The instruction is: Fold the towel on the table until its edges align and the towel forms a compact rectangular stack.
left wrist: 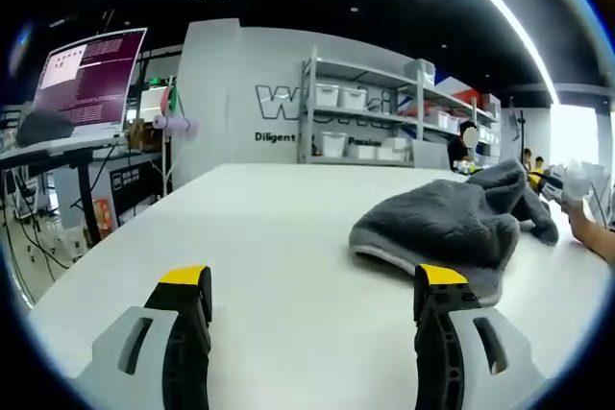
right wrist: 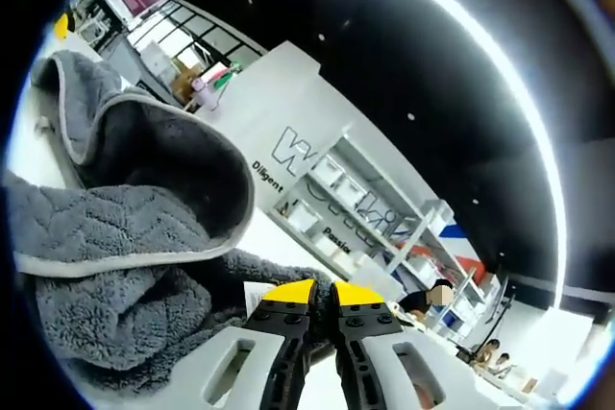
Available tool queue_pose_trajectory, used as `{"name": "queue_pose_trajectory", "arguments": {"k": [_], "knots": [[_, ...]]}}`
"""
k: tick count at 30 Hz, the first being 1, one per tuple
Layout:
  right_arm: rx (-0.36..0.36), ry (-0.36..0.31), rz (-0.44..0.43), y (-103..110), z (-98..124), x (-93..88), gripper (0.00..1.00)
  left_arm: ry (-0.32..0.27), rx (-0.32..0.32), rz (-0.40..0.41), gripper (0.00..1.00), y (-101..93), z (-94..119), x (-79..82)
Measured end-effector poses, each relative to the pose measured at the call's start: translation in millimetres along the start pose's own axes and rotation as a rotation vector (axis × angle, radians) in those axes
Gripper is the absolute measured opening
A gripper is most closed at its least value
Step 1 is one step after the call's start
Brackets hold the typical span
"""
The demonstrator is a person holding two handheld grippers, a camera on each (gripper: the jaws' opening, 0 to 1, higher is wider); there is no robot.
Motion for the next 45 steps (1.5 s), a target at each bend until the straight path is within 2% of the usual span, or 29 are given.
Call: {"name": "queue_pose_trajectory", "arguments": {"k": [9, 16, 22, 25, 27, 30, 35, 39, 43, 45], "knots": [[-0.005, 0.032, -0.066, -3, 0, -5.1, 0.04, 0.002, 0.0, -0.003, 0.85, 2.4, -1, 0.8], [-0.023, 0.097, -0.145, -5, 1, -9.8, 0.09, 0.002, 0.001, -0.003, 0.85, 4.3, -2, 1.4], [-0.042, 0.125, -0.193, -8, 2, -12.7, 0.17, 0.002, 0.003, -0.005, 0.85, 5.8, -3, 2.0], [-0.046, 0.136, -0.184, -8, 2, -13.5, 0.18, 0.003, 0.005, -0.006, 0.85, 6.7, -3, 2.1], [-0.041, 0.135, -0.197, -7, 2, -12.1, 0.21, 0.003, 0.004, -0.005, 0.85, 6.9, -4, 2.2], [-0.03, 0.137, -0.224, -5, 2, -10.8, 0.29, 0.004, 0.005, -0.005, 0.85, 7.0, -4, 2.0], [-0.023, 0.15, -0.254, -4, 2, -11.4, 0.33, 0.002, 0.003, -0.004, 0.85, 6.7, -3, 2.1], [-0.023, 0.163, -0.305, -3, 1, -12.7, 0.44, 0.001, 0.002, -0.004, 0.85, 6.1, -3, 1.9], [-0.024, 0.183, -0.373, -2, -1, -16.1, 0.69, 0.002, 0.003, -0.006, 0.85, 4.6, -2, 1.4], [-0.033, 0.19, -0.392, -3, -2, -17.6, 0.77, 0.002, 0.002, -0.006, 0.85, 4.1, -2, 1.3]]}}
Point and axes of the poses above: the point that each gripper's makers call its tool centre point, and the gripper's own axes: z roughly backward along the fingers, y roughly to its left, x roughly out of its top, the point moved 9 cm from there along z, roughly backward along the fingers, and after that the axes turned 14 degrees about -z, right-handed, at the moved point
